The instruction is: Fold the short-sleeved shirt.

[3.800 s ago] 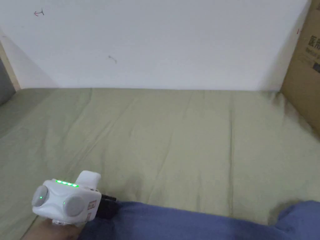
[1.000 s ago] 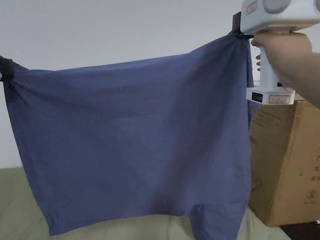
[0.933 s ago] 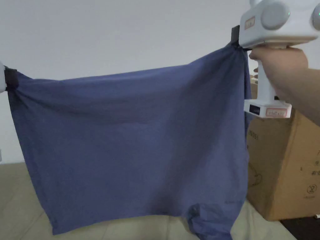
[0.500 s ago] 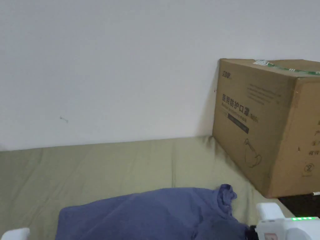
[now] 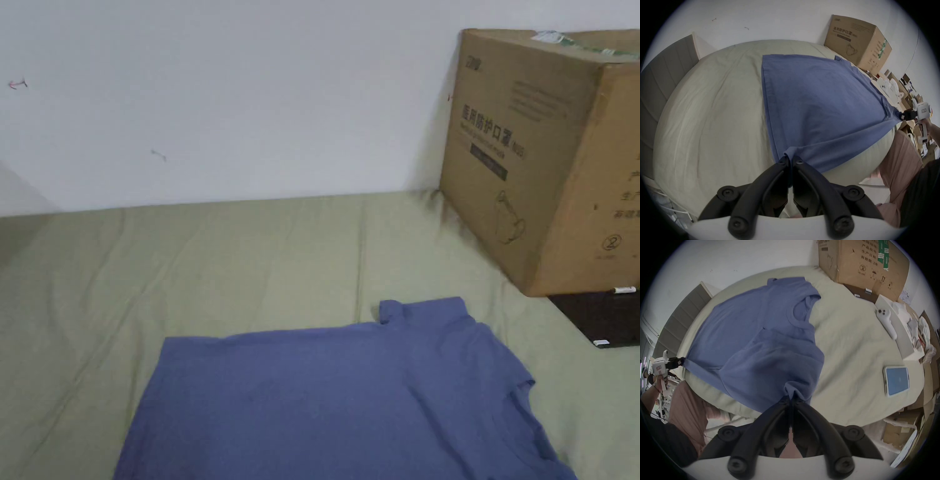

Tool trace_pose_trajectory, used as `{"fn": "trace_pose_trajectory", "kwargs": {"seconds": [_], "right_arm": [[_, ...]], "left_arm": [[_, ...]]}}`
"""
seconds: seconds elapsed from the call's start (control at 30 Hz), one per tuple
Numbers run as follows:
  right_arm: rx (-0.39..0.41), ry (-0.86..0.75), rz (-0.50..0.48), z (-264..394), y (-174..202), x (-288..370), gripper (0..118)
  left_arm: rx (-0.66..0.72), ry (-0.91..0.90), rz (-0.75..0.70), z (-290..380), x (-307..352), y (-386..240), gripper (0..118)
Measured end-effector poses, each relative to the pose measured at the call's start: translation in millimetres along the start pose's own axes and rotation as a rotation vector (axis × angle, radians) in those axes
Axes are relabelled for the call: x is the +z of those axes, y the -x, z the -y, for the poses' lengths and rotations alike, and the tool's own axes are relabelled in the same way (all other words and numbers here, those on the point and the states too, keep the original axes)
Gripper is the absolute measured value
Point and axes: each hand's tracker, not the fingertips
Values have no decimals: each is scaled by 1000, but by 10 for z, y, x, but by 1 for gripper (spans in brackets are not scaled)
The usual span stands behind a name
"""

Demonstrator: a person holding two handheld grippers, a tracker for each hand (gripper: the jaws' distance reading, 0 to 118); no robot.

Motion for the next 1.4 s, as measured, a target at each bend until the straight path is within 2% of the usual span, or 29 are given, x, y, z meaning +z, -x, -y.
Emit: {"fn": "trace_pose_trajectory", "kwargs": {"seconds": [0.07, 0.2, 0.23, 0.27, 0.3, 0.33, 0.37, 0.4, 0.53, 0.57, 0.67, 0.73, 0.77, 0.8, 0.83, 0.87, 0.9, 0.97, 1.03, 1.07, 1.13, 1.17, 1.2, 1.27, 1.3, 1.33, 1.4], "right_arm": [[-26, 35, 16, 5, -83, -144, 1], [-3, 73, 41, -59, -45, -420, 1], [-4, 73, 47, -74, -23, -423, 2], [-6, 71, 50, -93, -6, -402, 6], [-15, 61, 50, -114, 4, -362, 23], [-39, 15, 13, -135, 24, -289, 50], [-60, -12, 7, -155, 64, -222, 85], [-71, -52, 7, -172, 116, -145, 116], [-105, -403, 5, -149, 480, 307, 118], [-122, -472, 17, -154, 713, 517, 118], [-161, -833, 26, -88, 1081, 866, 118], [-125, -1019, -3, -69, 1266, 1081, 117], [-111, -1085, -14, -66, 1344, 1157, 116], [-98, -1115, 2, -85, 1429, 1225, 111], [-77, -1120, 19, -141, 1469, 1286, 98], [-48, -1131, 19, -158, 1514, 1335, 58], [-13, -1144, 18, -165, 1553, 1379, 0], [3, -1099, 71, -244, 1580, 1403, 0], [-29, -1084, -9, -258, 1519, 1419, 0], [-51, -1069, -27, -255, 1494, 1416, 0], [-78, -1007, -45, -276, 1313, 1302, 0], [-78, -974, -36, -277, 1282, 1256, 0], [-82, -944, -21, -271, 1254, 1206, 0], [-96, -872, -26, -275, 1255, 1125, 0], [-108, -846, -33, -264, 1233, 1093, 0], [-119, -820, -41, -253, 1210, 1068, 0], [-128, -801, -42, -230, 1219, 1043, 0]], "left_arm": [[20, 25, 10, 50, -50, 30, 4], [11, 17, -1, 79, -104, 36, 4], [-2, 11, -17, 69, -97, 20, 10], [-23, 10, -63, 56, -62, -45, 27], [-33, 19, -96, 32, -30, -57, 63], [-29, 11, -96, 16, 29, -59, 94], [-21, -13, -87, -3, 117, -59, 112], [-1, -79, -68, -29, 241, -96, 118], [166, -333, -51, -105, 720, -245, 117], [204, -403, -34, -133, 851, -302, 117], [226, -655, -61, -183, 1216, -571, 117], [169, -863, -156, -127, 1455, -805, 109], [153, -947, -196, -94, 1541, -890, 99], [149, -987, -209, -82, 1600, -960, 71], [156, -996, -194, -96, 1646, -975, 37], [157, -973, -189, -118, 1671, -982, 5], [156, -963, -200, -144, 1682, -990, 1], [136, -943, -235, -156, 1691, -957, 1], [145, -831, -198, -216, 1668, -811, 1], [177, -724, -196, -314, 1592, -723, 1], [305, -335, -57, -490, 1284, -386, 1], [340, -150, -53, -509, 1083, -267, 1], [336, -55, -38, -466, 878, -212, 1], [277, -7, -69, -318, 589, -148, 1], [272, 9, -115, -266, 458, -107, 8], [268, 21, -156, -206, 319, -80, 29], [280, 31, -153, -165, 92, -6, 93]]}}
